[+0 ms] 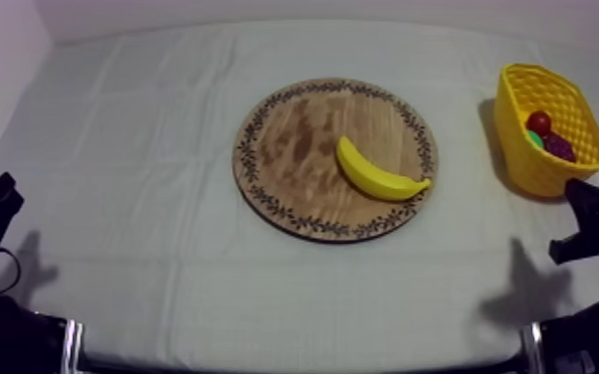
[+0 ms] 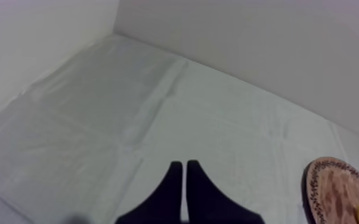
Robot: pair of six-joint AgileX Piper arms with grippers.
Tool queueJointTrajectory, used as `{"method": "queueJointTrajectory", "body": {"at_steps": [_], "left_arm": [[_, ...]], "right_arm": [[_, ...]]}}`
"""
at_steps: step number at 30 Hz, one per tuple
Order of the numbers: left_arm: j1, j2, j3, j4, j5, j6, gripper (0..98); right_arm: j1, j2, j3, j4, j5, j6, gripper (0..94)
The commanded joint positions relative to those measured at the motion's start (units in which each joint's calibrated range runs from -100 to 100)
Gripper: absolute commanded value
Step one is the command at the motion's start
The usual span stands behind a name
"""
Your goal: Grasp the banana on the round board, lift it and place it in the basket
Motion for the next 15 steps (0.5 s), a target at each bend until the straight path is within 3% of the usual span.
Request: {"method": "queueJointTrajectory", "body": {"at_steps": [1, 15], "left_arm": [[0.01, 0.00, 0.03, 0.03, 0.00, -0.01, 0.1], [0.01, 0.00, 0.03, 0.03, 0.00, -0.01, 0.1]], "right_arm": [[-0.01, -0.04, 0.03, 0.02, -0.03, 0.00, 0.5], [-0.65, -0.04, 0.03, 0.02, -0.03, 0.16, 0.5]]}}
